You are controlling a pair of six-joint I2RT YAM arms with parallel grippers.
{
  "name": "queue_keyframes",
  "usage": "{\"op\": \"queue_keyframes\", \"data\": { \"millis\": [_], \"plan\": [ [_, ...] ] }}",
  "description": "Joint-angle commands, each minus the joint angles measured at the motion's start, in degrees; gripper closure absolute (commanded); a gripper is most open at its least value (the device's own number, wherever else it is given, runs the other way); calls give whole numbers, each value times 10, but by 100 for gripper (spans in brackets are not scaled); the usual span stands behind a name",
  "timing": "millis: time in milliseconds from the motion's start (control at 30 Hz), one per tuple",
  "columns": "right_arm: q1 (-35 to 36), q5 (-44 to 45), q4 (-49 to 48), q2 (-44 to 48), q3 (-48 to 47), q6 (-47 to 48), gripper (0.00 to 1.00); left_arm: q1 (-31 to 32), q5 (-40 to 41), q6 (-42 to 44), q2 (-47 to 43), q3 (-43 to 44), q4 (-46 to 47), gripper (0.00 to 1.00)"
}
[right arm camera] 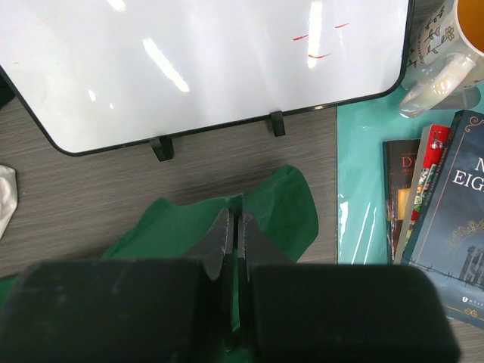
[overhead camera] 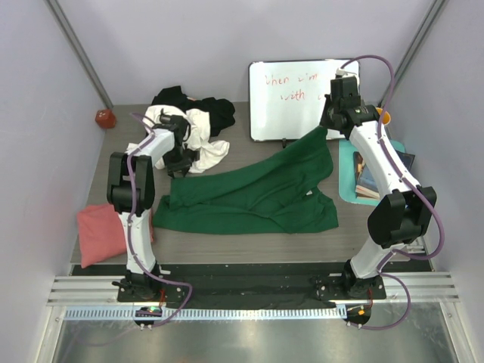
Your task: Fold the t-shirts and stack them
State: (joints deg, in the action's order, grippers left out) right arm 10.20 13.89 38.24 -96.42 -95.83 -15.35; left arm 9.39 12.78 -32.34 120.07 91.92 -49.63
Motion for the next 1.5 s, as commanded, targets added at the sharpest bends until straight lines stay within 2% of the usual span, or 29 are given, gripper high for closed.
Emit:
{"op": "queue_keyframes", "data": {
  "millis": [0,300,400,433,467,833,933,1200,1467],
  "plan": [
    [-5,2,-11,11,-10,4,99,-3,-13,7,24,12,-14,60],
    [-5,-4,-11,4,-15,2,99,-2,-1,5,12,-3,-28,62],
    [-5,-8,-11,3,-18,2,99,-3,-1,5,27,1,-39,81],
    [-6,-8,-12,4,-18,2,99,-3,-6,5,30,2,-41,97],
    [-6,-6,-12,3,-19,1,99,-3,-8,6,32,1,-40,100],
    [-9,2,-11,3,-10,-5,99,-3,4,5,9,19,-33,100],
    [-10,11,-17,7,-3,-6,99,-3,20,2,-9,42,-39,100],
    [-10,-1,-21,10,2,-13,99,-3,27,-11,-29,179,-87,100],
    [-10,30,-31,33,15,-12,99,-3,61,-4,-77,201,-108,100]
  ]
}}
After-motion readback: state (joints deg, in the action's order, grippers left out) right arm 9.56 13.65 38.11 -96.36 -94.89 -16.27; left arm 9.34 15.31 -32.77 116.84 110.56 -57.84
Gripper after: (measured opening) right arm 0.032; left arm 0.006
